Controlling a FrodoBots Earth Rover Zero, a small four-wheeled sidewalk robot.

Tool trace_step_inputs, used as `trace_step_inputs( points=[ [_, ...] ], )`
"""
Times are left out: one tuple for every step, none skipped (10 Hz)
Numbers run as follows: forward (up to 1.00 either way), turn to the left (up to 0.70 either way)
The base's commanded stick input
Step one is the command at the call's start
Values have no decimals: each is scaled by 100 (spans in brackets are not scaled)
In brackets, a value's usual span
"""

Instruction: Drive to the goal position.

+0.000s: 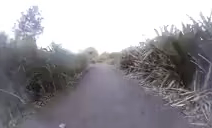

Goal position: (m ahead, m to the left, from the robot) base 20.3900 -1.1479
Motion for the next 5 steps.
trace_step_inputs(
  points=[
    [70, -35],
    [70, -35],
    [70, -35],
    [70, -35],
    [70, -35]
  ],
)
